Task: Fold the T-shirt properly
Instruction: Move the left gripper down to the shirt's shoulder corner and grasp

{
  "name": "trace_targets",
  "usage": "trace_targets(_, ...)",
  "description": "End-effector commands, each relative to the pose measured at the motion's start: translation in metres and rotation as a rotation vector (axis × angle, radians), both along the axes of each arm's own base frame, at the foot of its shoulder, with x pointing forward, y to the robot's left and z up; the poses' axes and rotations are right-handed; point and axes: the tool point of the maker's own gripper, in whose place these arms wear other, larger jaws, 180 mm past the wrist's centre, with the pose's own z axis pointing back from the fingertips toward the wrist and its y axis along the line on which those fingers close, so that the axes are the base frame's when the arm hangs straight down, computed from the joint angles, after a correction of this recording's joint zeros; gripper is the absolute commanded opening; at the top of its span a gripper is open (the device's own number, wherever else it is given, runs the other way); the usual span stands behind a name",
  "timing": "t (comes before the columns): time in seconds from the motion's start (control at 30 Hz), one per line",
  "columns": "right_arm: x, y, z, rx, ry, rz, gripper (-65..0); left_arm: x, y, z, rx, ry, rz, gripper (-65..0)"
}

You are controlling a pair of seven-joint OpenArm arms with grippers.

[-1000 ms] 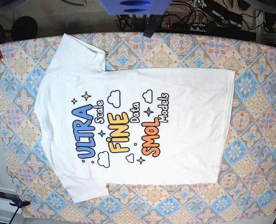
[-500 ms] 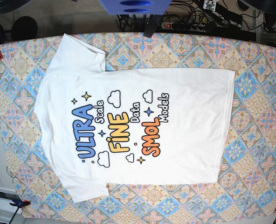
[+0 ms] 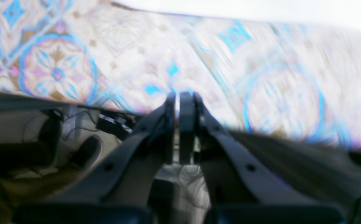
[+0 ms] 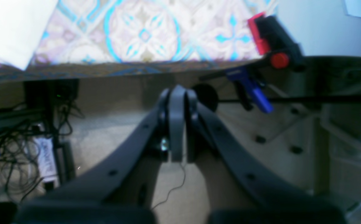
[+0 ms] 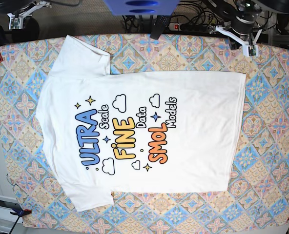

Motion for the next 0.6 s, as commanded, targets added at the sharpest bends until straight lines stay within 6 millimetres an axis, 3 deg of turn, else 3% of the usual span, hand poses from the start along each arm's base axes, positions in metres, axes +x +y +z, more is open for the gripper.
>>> trace_targets(0.0,0.002,-0.002,0.007,-0.013,-0.003,0.009,-65.0,0.008,0.002,0.006,-0.028,-0.015,0.020,-61.2)
trace_targets(0.23,0.030,0.003,0.003,0.009,-0.026,-0.018,-65.0,0.052,0.022,0.006,-0.216,-0.058,0.191,-42.2)
trace_targets(0.43,0.041,0.002,0.004,0.009,-0.050,-0.021,-65.0,0.064,0.024,-0.019,-0.306,-0.034,0.261,-34.8)
trace_targets(0.57,0.046,0.003,0.005,0.012,-0.062,-0.022,-65.0,0.067,0.026,-0.037,-0.358,-0.010,0.310,-33.3)
